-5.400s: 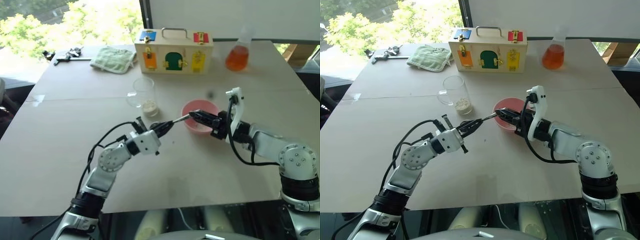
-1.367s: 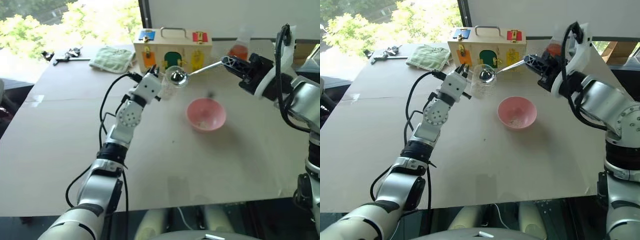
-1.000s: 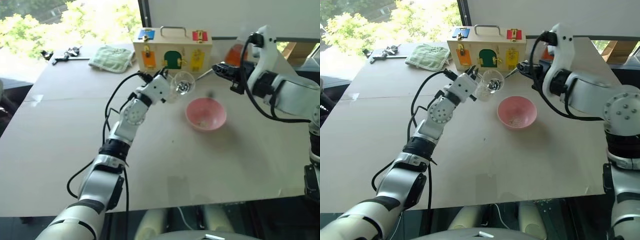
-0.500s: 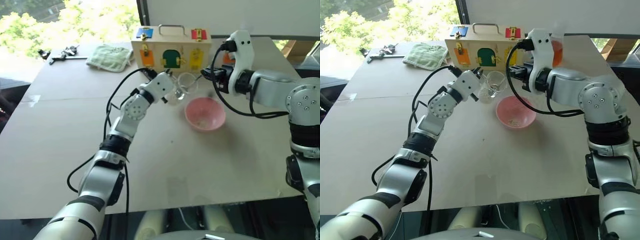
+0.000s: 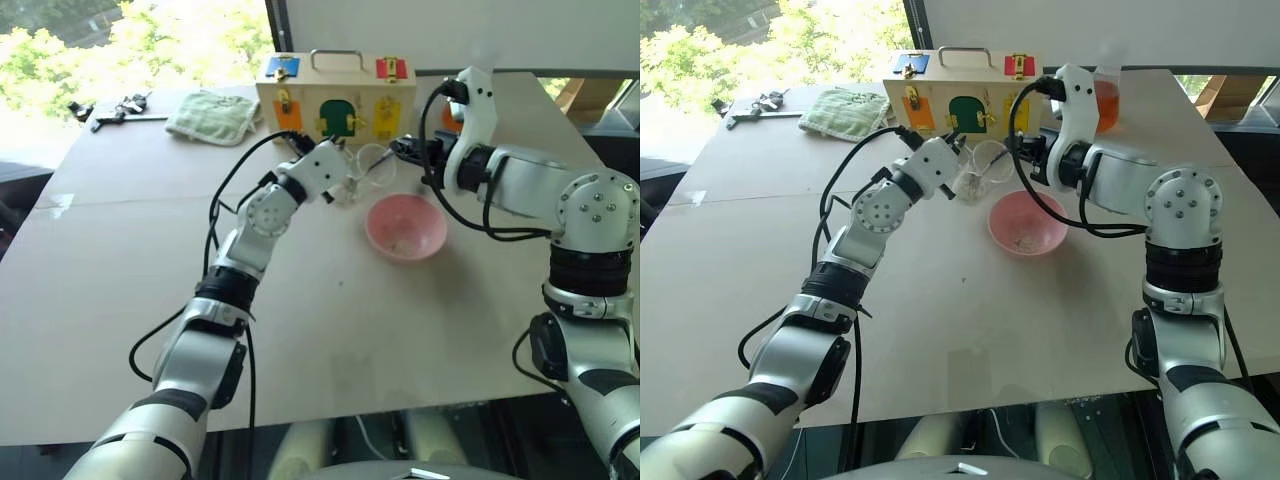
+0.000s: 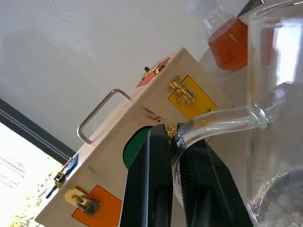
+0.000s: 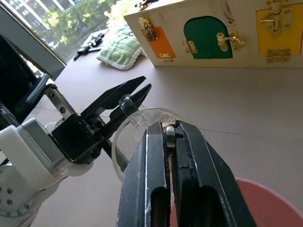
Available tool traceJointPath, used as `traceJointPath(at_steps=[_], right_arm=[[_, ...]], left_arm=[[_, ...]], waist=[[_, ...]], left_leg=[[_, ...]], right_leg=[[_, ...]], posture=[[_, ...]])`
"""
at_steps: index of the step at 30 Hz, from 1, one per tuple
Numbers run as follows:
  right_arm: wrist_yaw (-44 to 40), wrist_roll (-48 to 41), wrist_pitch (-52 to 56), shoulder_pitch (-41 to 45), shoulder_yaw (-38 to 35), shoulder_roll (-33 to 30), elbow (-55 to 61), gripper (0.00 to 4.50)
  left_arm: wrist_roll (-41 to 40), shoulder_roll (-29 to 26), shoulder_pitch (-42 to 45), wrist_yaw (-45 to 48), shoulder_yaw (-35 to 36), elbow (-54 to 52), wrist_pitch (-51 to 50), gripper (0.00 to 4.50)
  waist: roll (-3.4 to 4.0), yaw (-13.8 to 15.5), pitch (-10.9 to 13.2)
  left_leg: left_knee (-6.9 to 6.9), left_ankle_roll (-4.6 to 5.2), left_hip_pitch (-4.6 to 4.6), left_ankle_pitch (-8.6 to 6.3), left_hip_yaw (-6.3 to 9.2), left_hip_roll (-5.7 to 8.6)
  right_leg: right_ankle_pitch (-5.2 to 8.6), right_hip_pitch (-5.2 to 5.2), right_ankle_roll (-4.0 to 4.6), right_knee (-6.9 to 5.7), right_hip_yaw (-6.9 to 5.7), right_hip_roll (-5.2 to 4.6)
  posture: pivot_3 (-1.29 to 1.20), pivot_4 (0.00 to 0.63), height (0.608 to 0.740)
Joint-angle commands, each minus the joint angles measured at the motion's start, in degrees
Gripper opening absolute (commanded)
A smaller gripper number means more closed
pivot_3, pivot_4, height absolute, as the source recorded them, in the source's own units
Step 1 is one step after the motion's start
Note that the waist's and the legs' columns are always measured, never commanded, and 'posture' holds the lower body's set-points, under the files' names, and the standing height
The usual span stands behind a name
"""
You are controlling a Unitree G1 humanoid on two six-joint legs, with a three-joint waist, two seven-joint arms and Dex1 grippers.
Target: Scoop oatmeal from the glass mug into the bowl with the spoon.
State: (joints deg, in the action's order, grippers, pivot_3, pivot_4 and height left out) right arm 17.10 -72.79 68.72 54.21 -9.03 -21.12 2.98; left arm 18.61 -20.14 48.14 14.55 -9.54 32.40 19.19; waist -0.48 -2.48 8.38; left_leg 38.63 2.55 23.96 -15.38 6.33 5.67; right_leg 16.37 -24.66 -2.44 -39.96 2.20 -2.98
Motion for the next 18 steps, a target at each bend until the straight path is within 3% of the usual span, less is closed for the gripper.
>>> traceJointPath(at_steps=[1,8,18], right_arm=[[2.43,-4.31,0.92,1.63,-4.33,0.38,-0.17,0.0],[14.87,-18.38,0.12,-0.25,-9.55,0.33,-4.61,0.0],[27.59,-32.31,-7.94,-3.46,-7.83,-1.31,-2.29,0.0]], left_arm=[[0.31,-0.78,1.32,-1.38,0.32,-1.48,1.92,0.04],[2.75,-1.47,0.66,-6.27,0.11,2.65,5.19,0.04],[4.66,-2.35,0.3,-12.32,0.67,5.59,8.85,0.04]], waist=[[0.0,-0.02,0.0],[0.01,-0.08,0.0],[0.01,-0.13,-0.01]], left_leg=[[0.0,0.0,0.0,0.0,0.0,0.0],[0.02,0.0,0.0,0.0,-0.01,0.0],[0.02,0.0,0.0,0.01,-0.05,-0.01]], right_leg=[[0.0,0.0,0.0,0.0,0.0,0.0],[0.0,0.0,0.0,-0.03,0.02,0.0],[0.0,0.0,0.0,-0.06,0.05,-0.01]], posture=[[0.0,0.15,0.74],[0.0,0.15,0.74],[0.0,0.15,0.74]])
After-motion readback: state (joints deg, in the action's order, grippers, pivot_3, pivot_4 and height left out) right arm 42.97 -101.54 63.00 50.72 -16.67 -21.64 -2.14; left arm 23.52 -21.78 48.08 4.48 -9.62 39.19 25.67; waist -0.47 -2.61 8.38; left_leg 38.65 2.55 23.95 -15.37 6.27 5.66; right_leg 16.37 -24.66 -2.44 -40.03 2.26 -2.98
